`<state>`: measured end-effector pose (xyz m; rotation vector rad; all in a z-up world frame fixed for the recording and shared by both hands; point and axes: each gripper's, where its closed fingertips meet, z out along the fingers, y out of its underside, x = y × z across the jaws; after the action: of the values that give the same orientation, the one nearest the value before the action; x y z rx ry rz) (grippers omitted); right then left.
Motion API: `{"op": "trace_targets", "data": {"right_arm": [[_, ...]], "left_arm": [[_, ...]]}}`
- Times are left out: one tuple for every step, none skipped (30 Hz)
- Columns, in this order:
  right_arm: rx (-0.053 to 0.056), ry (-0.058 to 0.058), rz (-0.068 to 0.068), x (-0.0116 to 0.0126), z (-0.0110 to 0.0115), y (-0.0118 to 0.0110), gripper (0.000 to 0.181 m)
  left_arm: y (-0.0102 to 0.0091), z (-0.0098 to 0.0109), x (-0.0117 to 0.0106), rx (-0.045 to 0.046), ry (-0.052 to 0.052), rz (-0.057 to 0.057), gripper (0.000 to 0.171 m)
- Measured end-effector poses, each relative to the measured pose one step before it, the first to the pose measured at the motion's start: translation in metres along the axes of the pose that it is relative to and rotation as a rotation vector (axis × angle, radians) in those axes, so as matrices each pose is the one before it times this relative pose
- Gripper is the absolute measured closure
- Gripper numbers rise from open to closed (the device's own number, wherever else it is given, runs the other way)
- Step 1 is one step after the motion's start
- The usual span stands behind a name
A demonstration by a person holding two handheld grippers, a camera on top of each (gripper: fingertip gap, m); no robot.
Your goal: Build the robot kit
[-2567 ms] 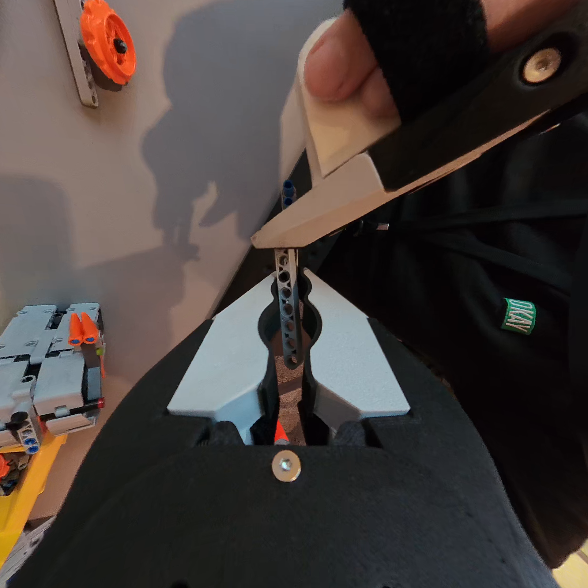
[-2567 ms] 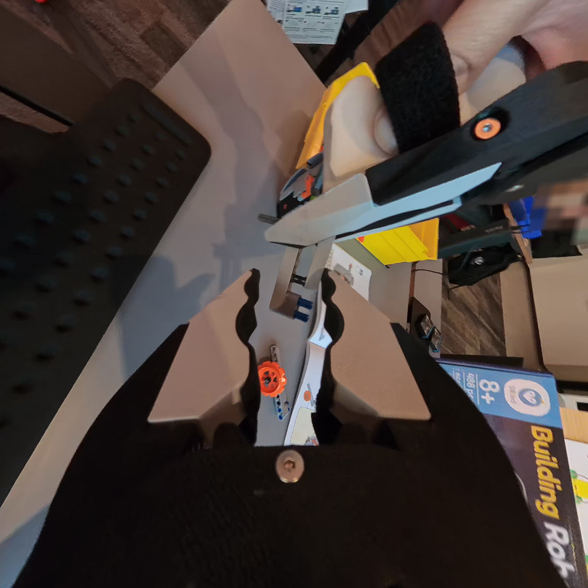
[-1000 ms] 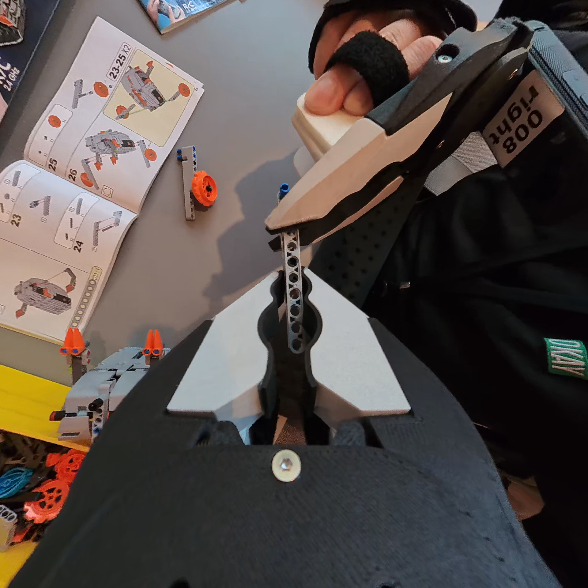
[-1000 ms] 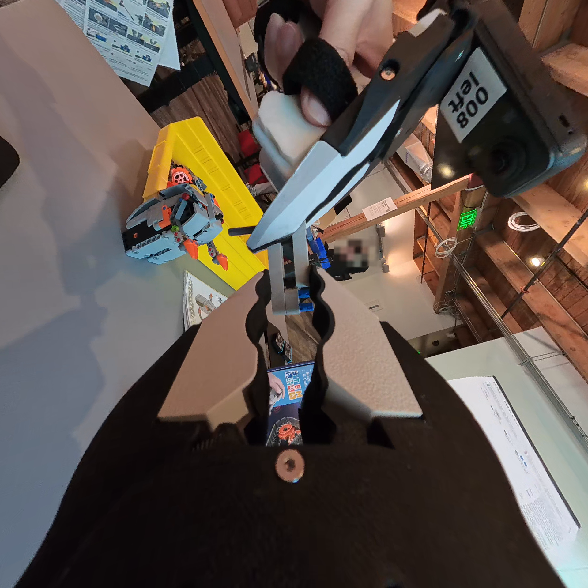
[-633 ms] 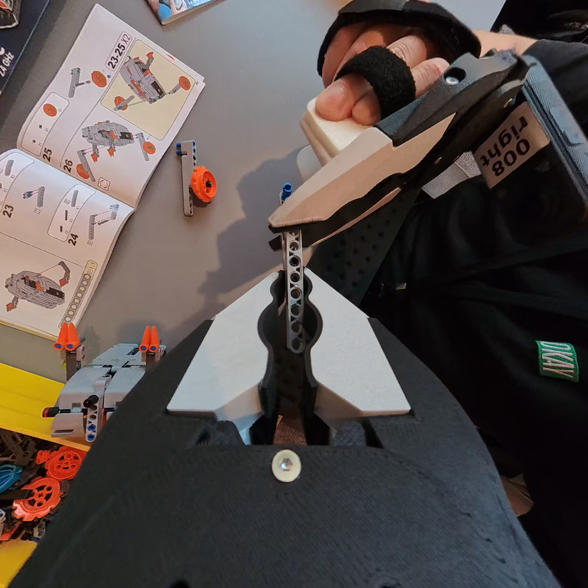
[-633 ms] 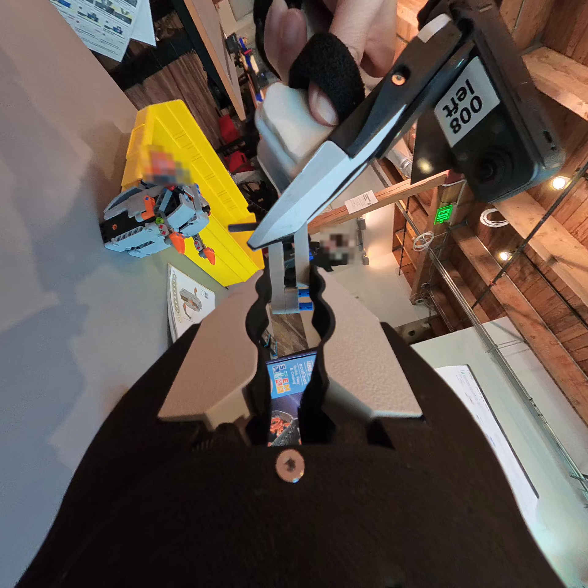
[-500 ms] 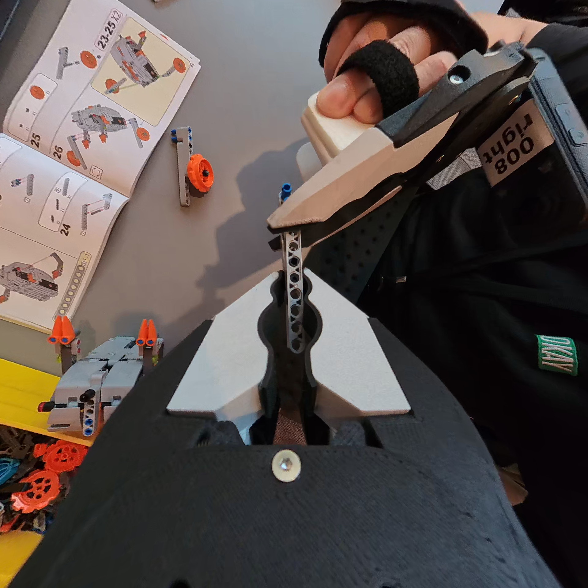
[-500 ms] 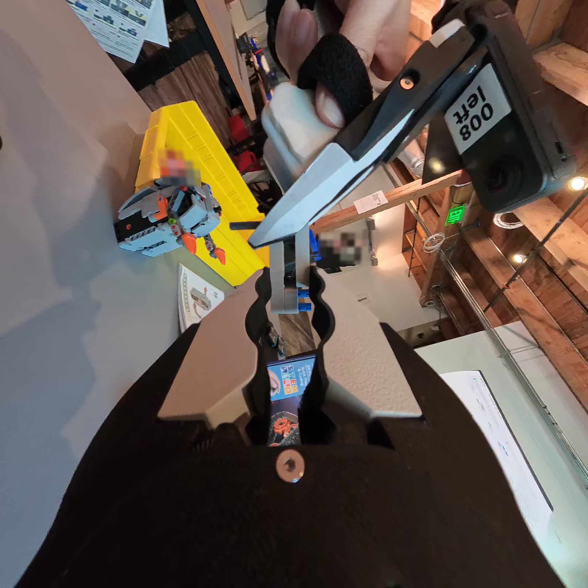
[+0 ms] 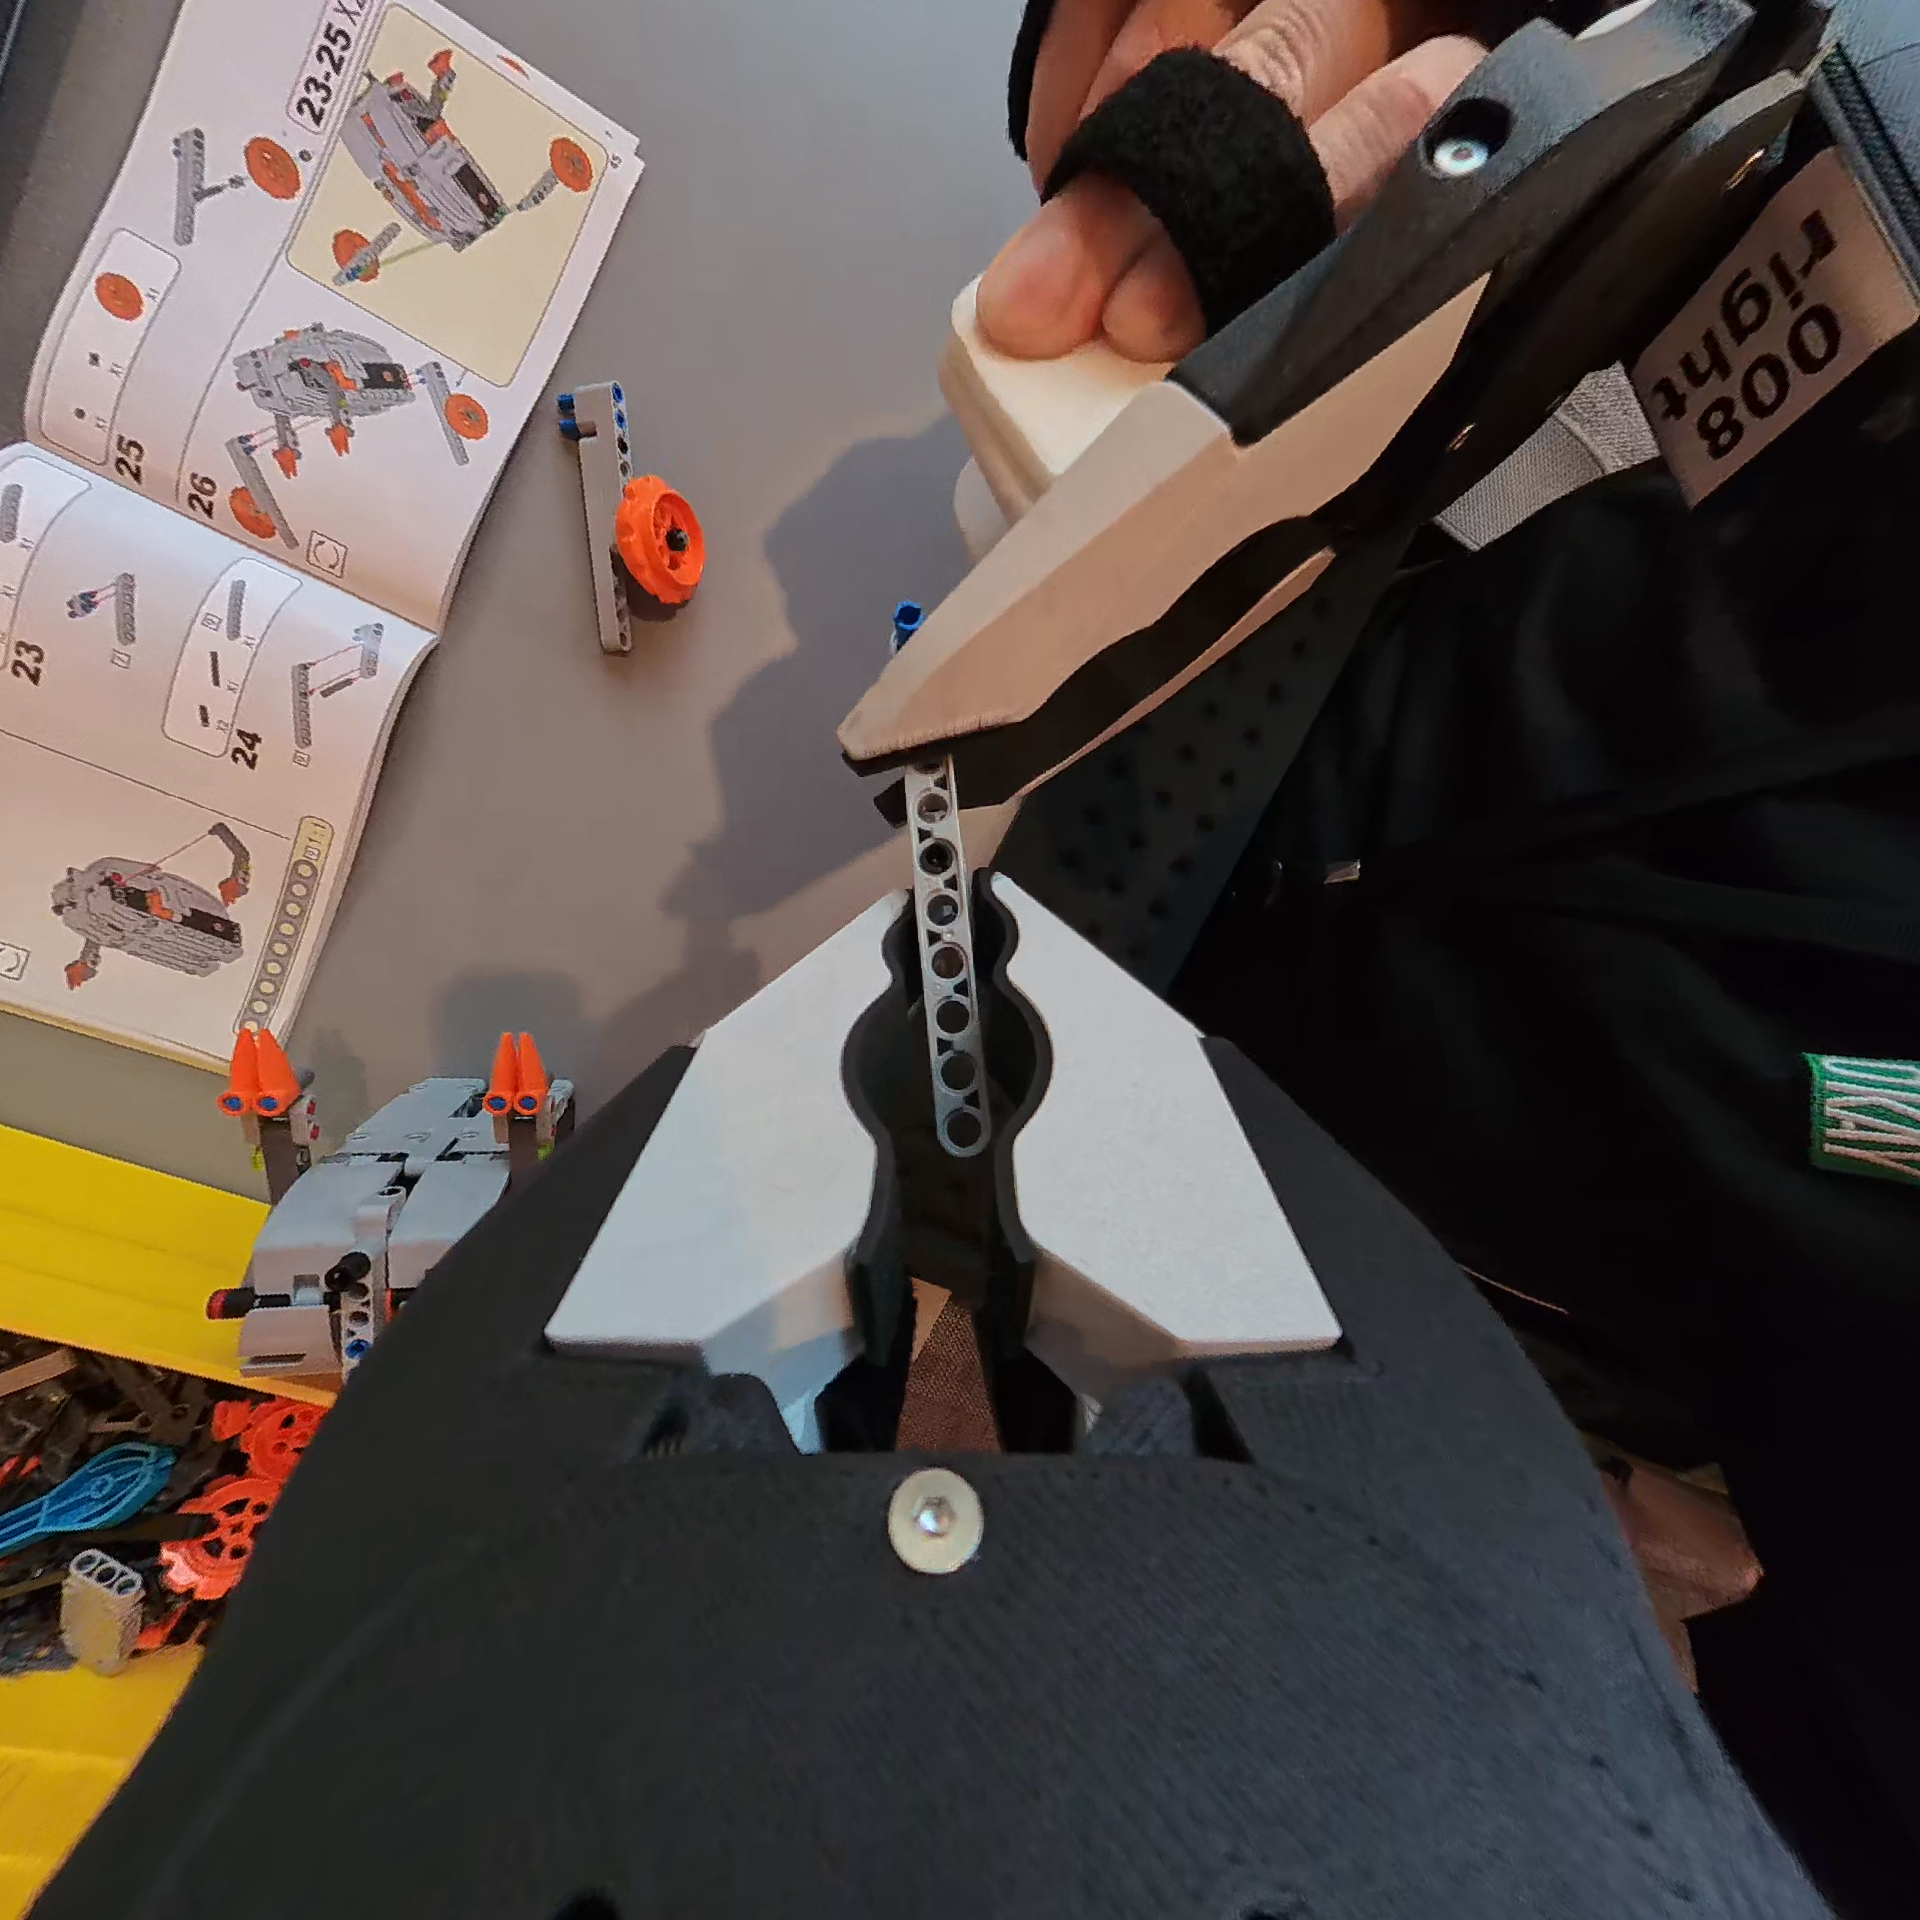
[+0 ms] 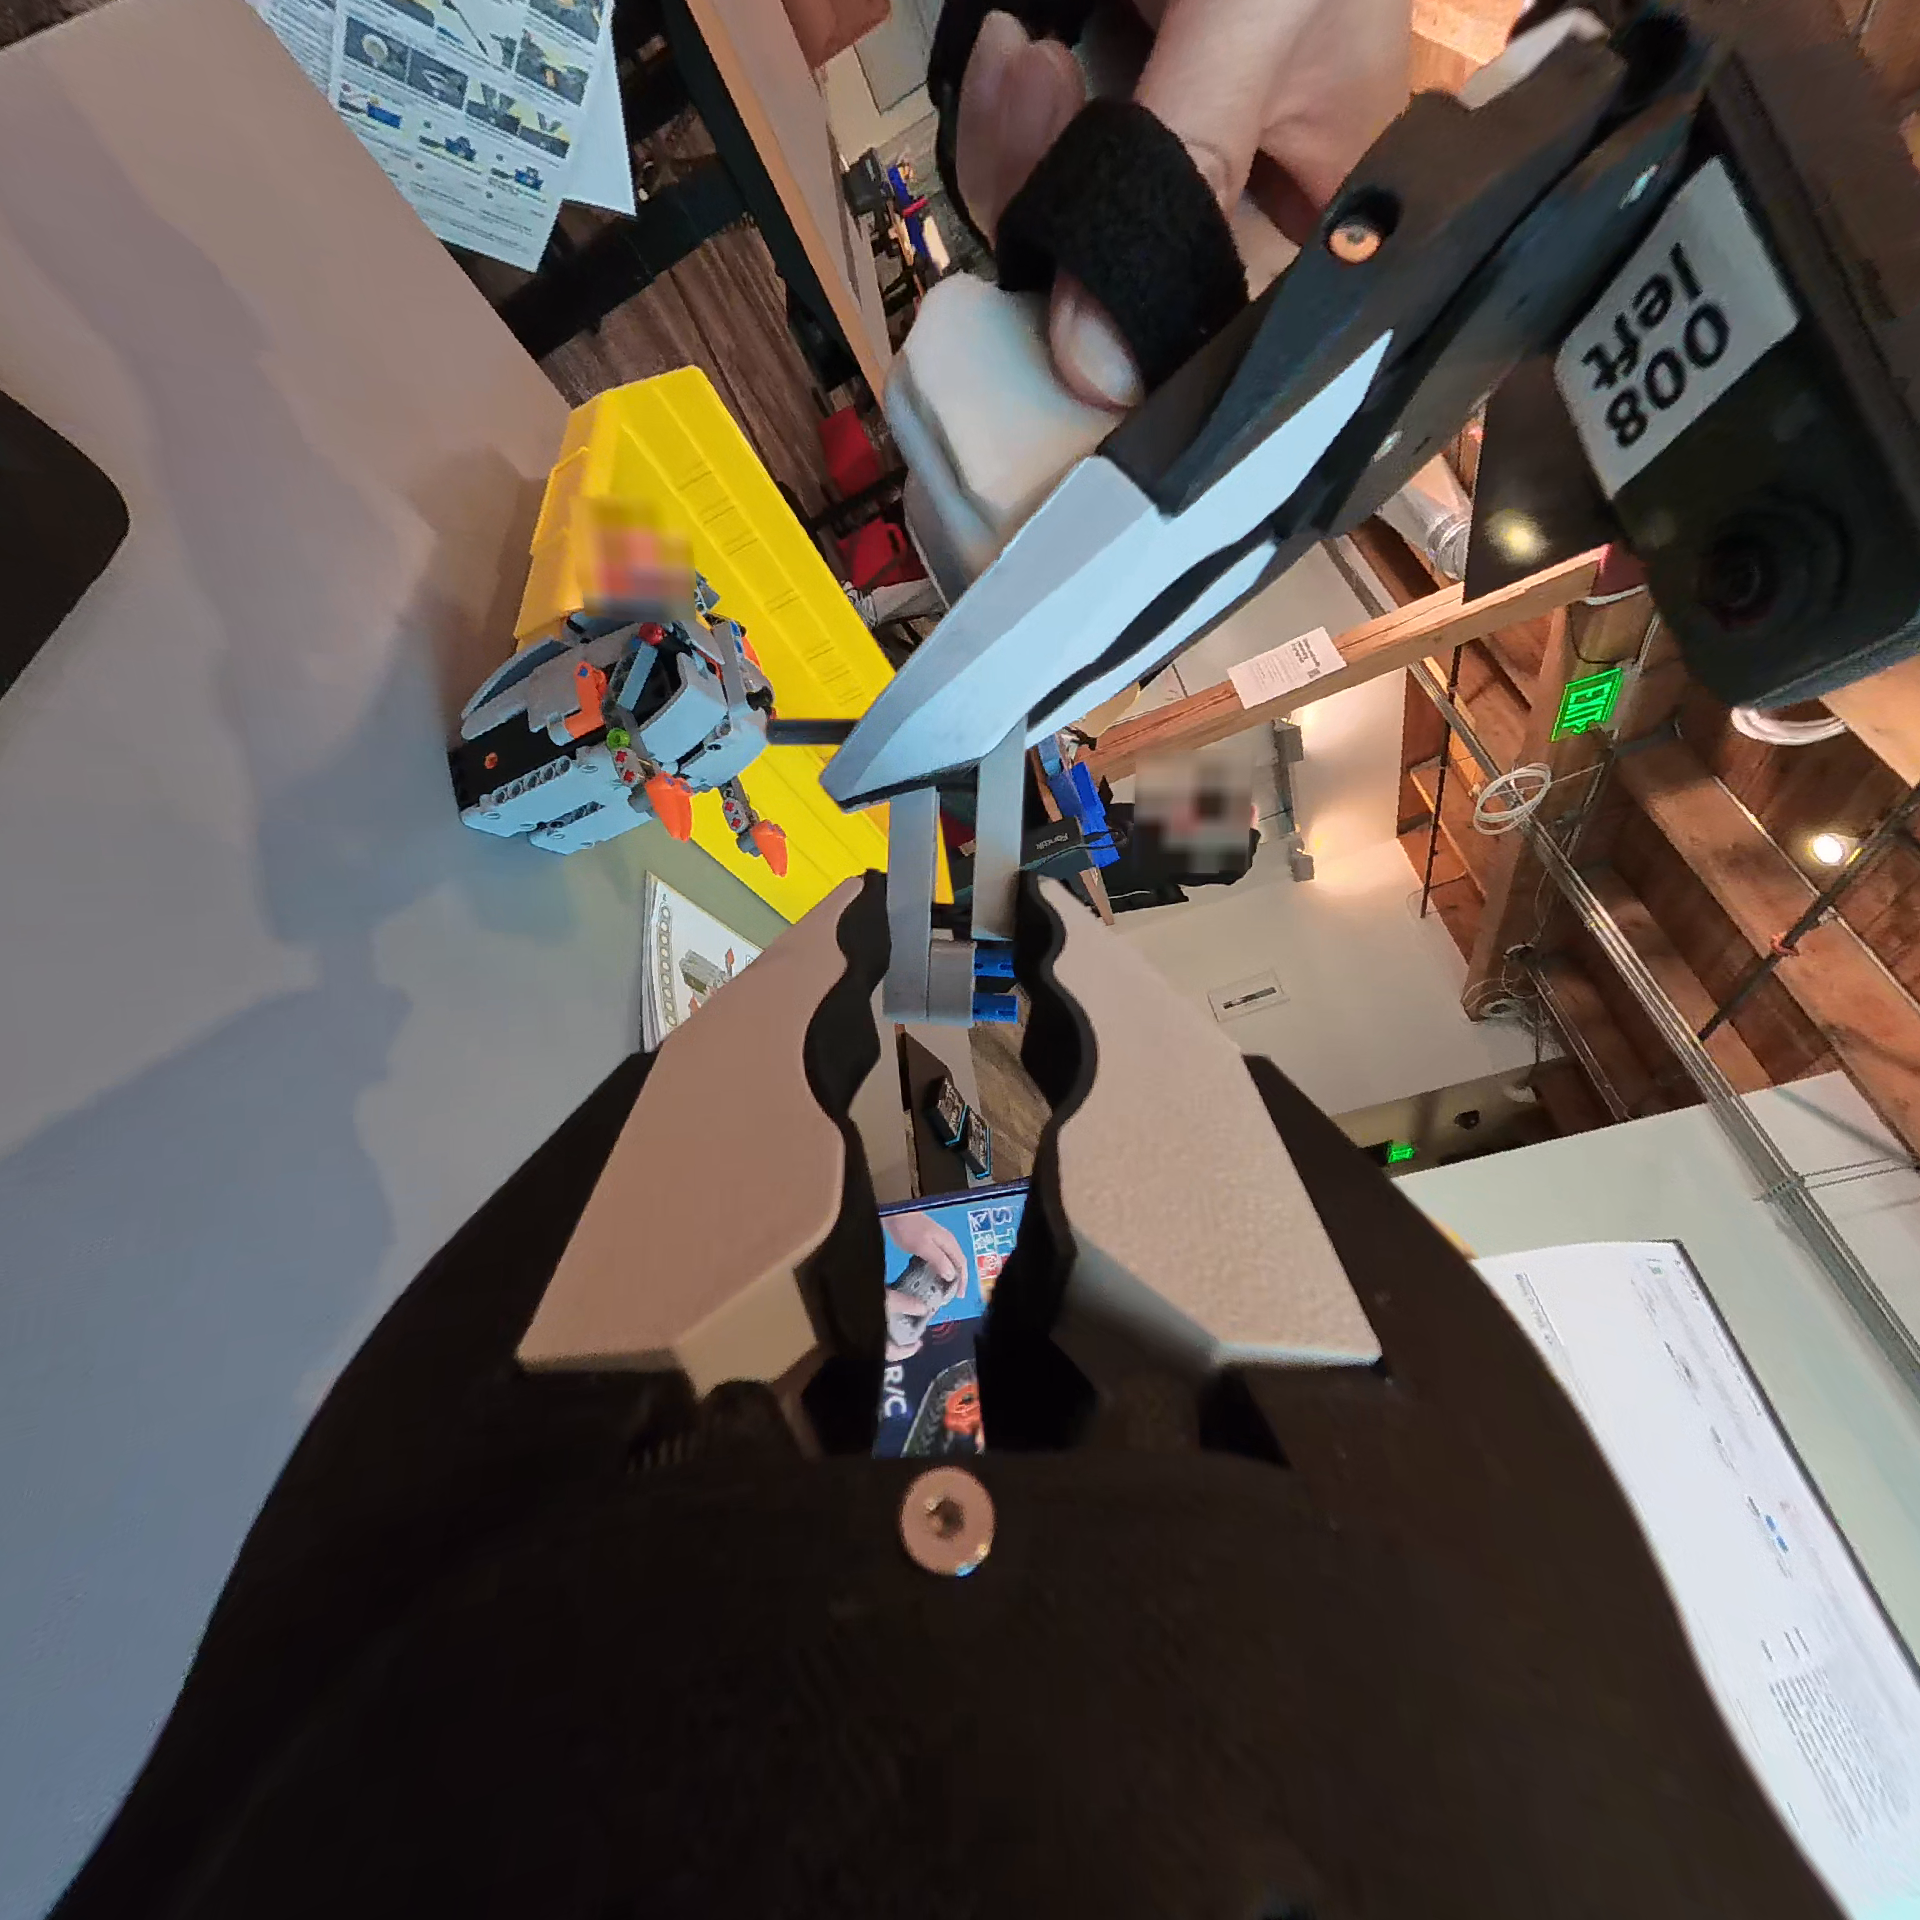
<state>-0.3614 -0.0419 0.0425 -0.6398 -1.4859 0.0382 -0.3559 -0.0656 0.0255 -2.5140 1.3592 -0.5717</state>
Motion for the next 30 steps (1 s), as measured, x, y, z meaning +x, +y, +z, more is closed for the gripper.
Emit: {"op": "trace_targets", "data": {"right_arm": [[0.0008, -0.0034, -0.0224, -0.00007, 0.00001, -0.00098, 0.159], [0.0032, -0.0007, -0.0187, 0.00059, -0.00008, -0.00135, 0.159], [0.009, 0.005, 0.0018, 0.00134, -0.00011, -0.00116, 0.159], [0.0032, 0.0134, 0.0192, 0.00176, 0.00044, 0.00092, 0.159], [-0.0006, 0.0221, 0.0209, 0.00231, 0.0003, 0.0014, 0.159], [-0.0005, 0.0249, 0.0078, 0.00162, 0.00022, 0.00056, 0.159], [-0.008, 0.0109, -0.0123, -0.00058, 0.00048, 0.00021, 0.159], [-0.0155, 0.0072, -0.0237, -0.00081, 0.00093, 0.0013, 0.158], [0.0002, -0.0014, -0.0133, -0.00148, 0.0001, -0.0001, 0.159], [0.0053, -0.0038, 0.0, -0.00127, -0.00043, 0.00006, 0.159], [0.0043, -0.0024, -0.0046, -0.00047, -0.00027, 0.00009, 0.158], [0.0018, -0.0046, -0.0053, -0.00006, 0.00005, -0.00054, 0.158], [0.0078, -0.0143, -0.009, -0.00109, 0.0, -0.002, 0.158], [0.0102, -0.0119, -0.0218, -0.0005, 0.0002, -0.00176, 0.159], [-0.0058, -0.0042, -0.0033, 0.00101, 0.00115, 0.00102, 0.159], [0.0043, -0.0084, 0.0156, 0.00034, 0.00026, -0.00018, 0.159], [0.008, -0.0026, 0.0147, 0.00088, -0.00063, -0.00047, 0.158], [0.0057, 0.0025, 0.0022, 0.00153, -0.00132, 0.00019, 0.158], [0.001, 0.0038, -0.0068, 0.00153, -0.00191, 0.00012, 0.158], [0.0036, -0.0006, -0.0111, 0.00074, -0.00203, -0.00062, 0.159], [-0.0007, -0.0018, -0.0093, 0.00032, -0.00099, 0.00016, 0.159], [-0.0129, 0.0016, -0.008, 0.00109, -0.00005, 0.00145, 0.159], [-0.007, -0.0104, -0.0039, -0.00049, 0.00027, 0.00053, 0.159], [-0.0049, -0.0159, 0.01, -0.00108, 0.0007, 0.00012, 0.158], [-0.0132, -0.0086, 0.0129, 0.00009, 0.00097, 0.00121, 0.158], [-0.0131, -0.012, 0.0069, -0.00078, 0.00121, 0.00148, 0.158], [-0.0145, -0.0089, 0.004, -0.00074, 0.00097, 0.00173, 0.158], [-0.0076, -0.0035, -0.0002, -0.00047, 0.00067, 0.00133, 0.158], [-0.0131, -0.0051, -0.0006, -0.001, 0.00107, 0.00269, 0.158], [-0.016, -0.0093, 0.0022, -0.00147, 0.0015, 0.00369, 0.158]], "left_arm": [[0.0008, 0.00048, 0.00014, 0.00032, 0.0064, -0.0055, 0.166], [0.0006, 0.00024, -0.00002, 0.00278, 0.004, -0.0028, 0.166], [0.00005, -0.00021, -0.00023, 0.00597, -0.0003, 0.0009, 0.166], [-0.00113, -0.00118, -0.00031, 0.01141, -0.0005, -0.0014, 0.166], [-0.0021, -0.00198, -0.00052, 0.01456, -0.0007, -0.0047, 0.165], [-0.00183, -0.00179, -0.0004, 0.00925, 0.0004, -0.0033, 0.165], [0.00004, -0.00067, -0.00036, -0.00545, -0.0027, 0.0031, 0.166], [0.00121, 0.00064, -0.00093, -0.01247, -0.0101, 0.0074, 0.165], [0.00142, 0.00126, -0.00058, -0.01338, -0.0094, 0.0084, 0.165], [0.00123, 0.00127, 0.00042, -0.00892, -0.001, 0.005, 0.165], [-0.00006, 0.00044, 0.00059, 0.00134, 0.002, -0.0004, 0.165], [0.00016, -0.00003, 0.00044, 0.00215, 0.0022, -0.0011, 0.165], [0.00101, 0.00006, 0.00067, -0.00273, 0.0037, 0.0023, 0.165], [0.00161, 0.00046, 0.0008, -0.00643, 0.0024, 0.0058, 0.165], [0.00022, -0.00003, -0.00054, 0.00443, -0.0082, 0.0055, 0.165], [-0.00063, -0.00059, -0.00058, 0.00769, -0.0053, 0.0015, 0.165], [-0.00062, -0.00066, 0.00089, 0.00577, 0.0072, -0.0039, 0.165], [-0.00152, -0.00073, 0.00103, 0.01003, 0.0069, -0.0022, 0.165], [-0.00189, -0.00023, 0.00114, 0.01091, 0.0046, 0.0041, 0.164], [-0.00155, 0.00025, 0.00145, 0.00741, 0.0071, 0.0098, 0.164], [-0.00058, 0.00037, 0.00098, 0.00342, 0.0077, 0.0124, 0.164], [-0.00114, 0.00034, -0.00053, 0.00946, 0.0014, 0.0105, 0.164], [-0.00072, 0.00064, -0.00027, 0.01337, 0.0035, 0.008, 0.164], [0.00056, 0.00072, 0.00101, 0.01127, 0.0094, 0.0119, 0.162], [0.0003, 0.00004, -0.00036, 0.01977, -0.0025, 0.013, 0.16], [0.00027, -0.00066, -0.001, 0.02407, -0.0091, 0.0107, 0.159], [0.00098, -0.00098, -0.00116, 0.02049, -0.0109, 0.0058, 0.157], [0.00086, -0.00147, -0.00181, 0.02247, -0.0175, -0.0005, 0.157], [0.00131, -0.00232, -0.00304, 0.01979, -0.0289, -0.0036, 0.156], [0.0011, -0.00367, -0.00384, 0.02078, -0.0402, 0.0, 0.152]]}}
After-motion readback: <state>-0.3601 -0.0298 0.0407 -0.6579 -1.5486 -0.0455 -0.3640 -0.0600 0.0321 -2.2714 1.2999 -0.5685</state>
